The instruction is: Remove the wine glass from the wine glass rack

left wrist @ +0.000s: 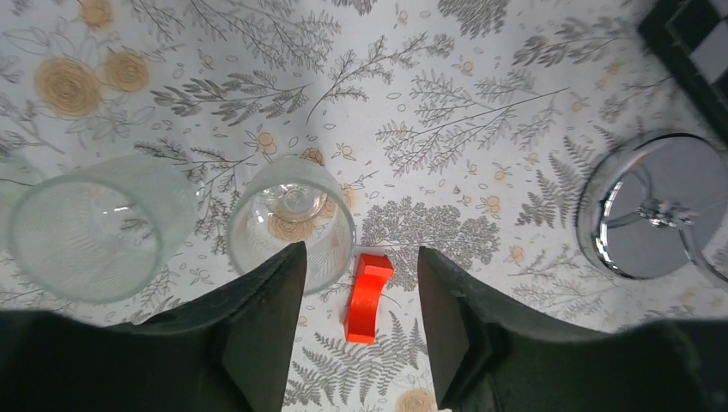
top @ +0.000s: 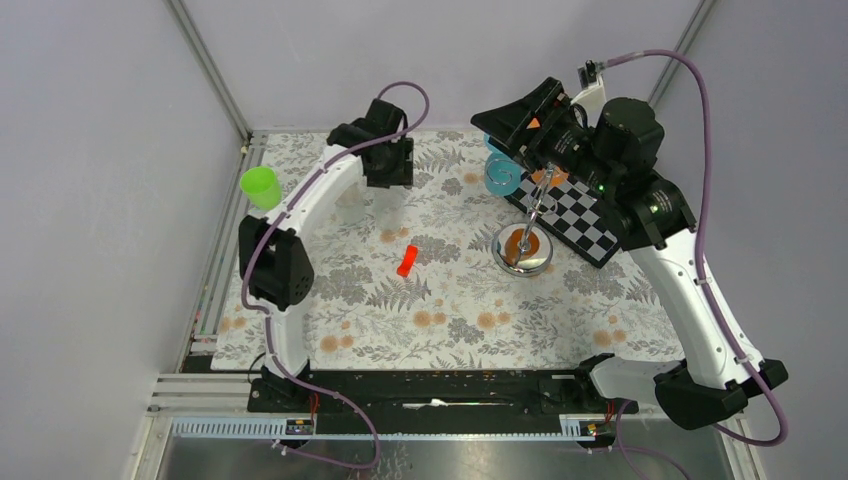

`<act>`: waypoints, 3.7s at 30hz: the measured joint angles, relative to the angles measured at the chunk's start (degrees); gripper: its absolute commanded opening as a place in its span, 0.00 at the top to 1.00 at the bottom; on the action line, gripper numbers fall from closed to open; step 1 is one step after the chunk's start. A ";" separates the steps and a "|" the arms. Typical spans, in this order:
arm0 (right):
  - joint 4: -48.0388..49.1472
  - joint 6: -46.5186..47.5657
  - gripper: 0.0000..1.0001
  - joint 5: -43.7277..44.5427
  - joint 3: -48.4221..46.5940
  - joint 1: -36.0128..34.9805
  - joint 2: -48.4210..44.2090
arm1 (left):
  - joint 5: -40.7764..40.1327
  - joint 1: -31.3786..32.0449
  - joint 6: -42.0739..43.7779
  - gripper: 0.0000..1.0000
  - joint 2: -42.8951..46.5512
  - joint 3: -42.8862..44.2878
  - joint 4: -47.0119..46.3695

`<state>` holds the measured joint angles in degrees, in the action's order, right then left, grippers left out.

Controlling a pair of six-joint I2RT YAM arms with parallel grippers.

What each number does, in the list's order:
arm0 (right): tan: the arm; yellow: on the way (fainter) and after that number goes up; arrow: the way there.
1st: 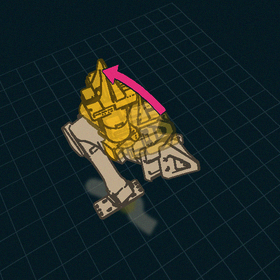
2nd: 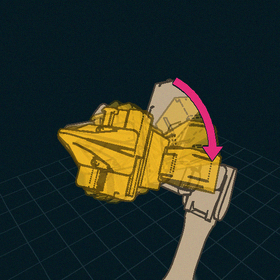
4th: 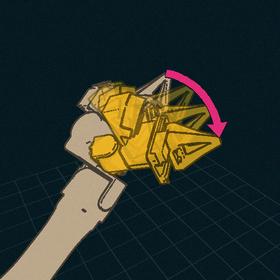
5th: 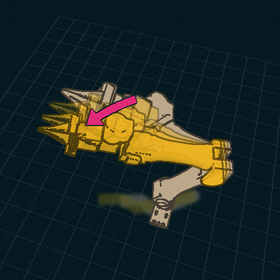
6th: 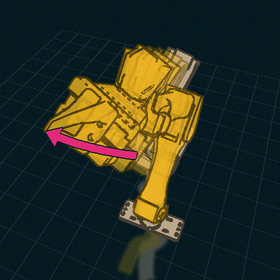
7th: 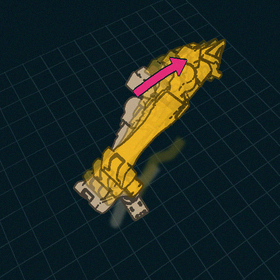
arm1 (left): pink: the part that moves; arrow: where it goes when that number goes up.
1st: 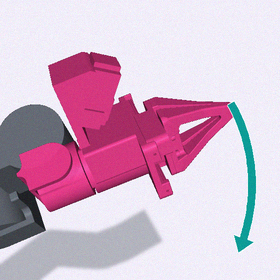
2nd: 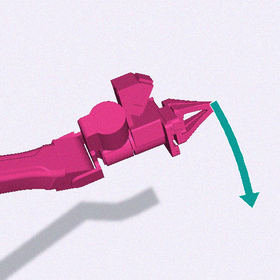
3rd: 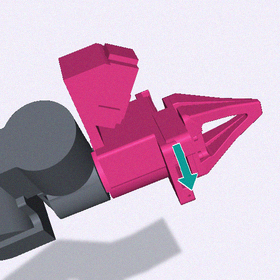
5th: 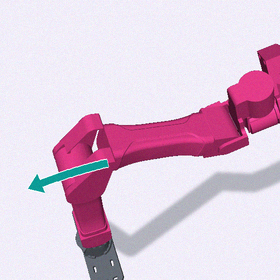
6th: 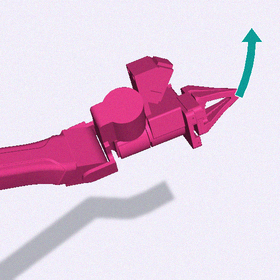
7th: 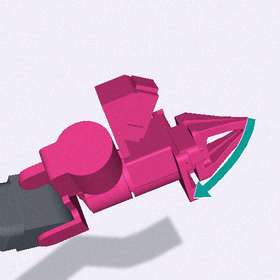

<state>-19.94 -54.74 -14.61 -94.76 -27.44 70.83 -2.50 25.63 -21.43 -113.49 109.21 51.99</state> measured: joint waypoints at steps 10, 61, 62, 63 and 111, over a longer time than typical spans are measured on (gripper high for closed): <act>-16.63 7.78 0.28 3.56 -12.90 4.26 8.52 | 1.40 -2.16 0.70 0.01 16.31 2.95 1.92; -12.63 4.33 0.41 27.50 -1.44 4.76 13.14 | 7.91 -3.91 -0.66 0.01 32.15 -9.51 -2.82; -12.96 4.37 0.41 27.61 -1.97 4.59 13.73 | 7.91 -3.91 -0.66 0.01 32.15 -9.51 -2.82; -13.16 4.42 0.41 27.65 -2.38 4.39 14.14 | 7.91 -3.91 -0.66 0.01 32.15 -9.51 -2.82; 1.16 -1.95 1.00 29.53 5.53 5.86 9.68 | 7.89 -3.91 -0.35 0.01 33.94 -10.36 -3.06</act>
<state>-18.79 -56.69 14.92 -89.23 -21.58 80.51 5.39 21.71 -21.78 -79.55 98.85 48.93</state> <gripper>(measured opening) 0.020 0.986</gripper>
